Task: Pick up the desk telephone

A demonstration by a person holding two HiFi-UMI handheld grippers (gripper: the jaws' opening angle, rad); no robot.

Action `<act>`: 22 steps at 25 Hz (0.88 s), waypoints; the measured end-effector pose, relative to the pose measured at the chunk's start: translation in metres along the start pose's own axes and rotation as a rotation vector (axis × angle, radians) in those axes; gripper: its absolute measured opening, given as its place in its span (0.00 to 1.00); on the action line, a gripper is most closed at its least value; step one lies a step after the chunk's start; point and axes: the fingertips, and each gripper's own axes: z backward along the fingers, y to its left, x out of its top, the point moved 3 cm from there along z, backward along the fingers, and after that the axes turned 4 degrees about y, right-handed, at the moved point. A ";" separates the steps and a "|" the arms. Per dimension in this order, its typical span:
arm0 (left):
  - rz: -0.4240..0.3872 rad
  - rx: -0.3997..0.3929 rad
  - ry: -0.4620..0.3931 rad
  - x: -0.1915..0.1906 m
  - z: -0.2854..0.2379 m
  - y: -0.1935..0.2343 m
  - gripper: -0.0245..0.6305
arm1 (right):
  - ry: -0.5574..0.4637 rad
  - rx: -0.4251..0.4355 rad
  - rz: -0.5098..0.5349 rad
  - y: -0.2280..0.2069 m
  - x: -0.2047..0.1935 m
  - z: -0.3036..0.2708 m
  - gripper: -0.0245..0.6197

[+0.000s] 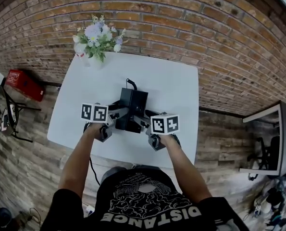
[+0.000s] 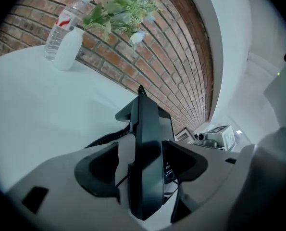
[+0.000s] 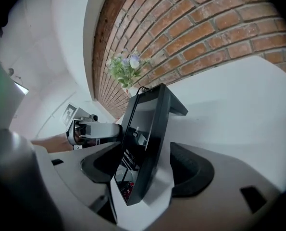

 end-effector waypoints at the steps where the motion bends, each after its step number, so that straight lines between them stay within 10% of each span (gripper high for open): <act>1: -0.006 -0.010 0.013 -0.001 -0.002 0.000 0.49 | 0.005 0.004 -0.007 0.000 -0.001 -0.002 0.49; 22: -0.039 -0.138 0.163 0.000 -0.018 -0.001 0.40 | 0.009 -0.031 -0.080 0.006 -0.003 -0.026 0.49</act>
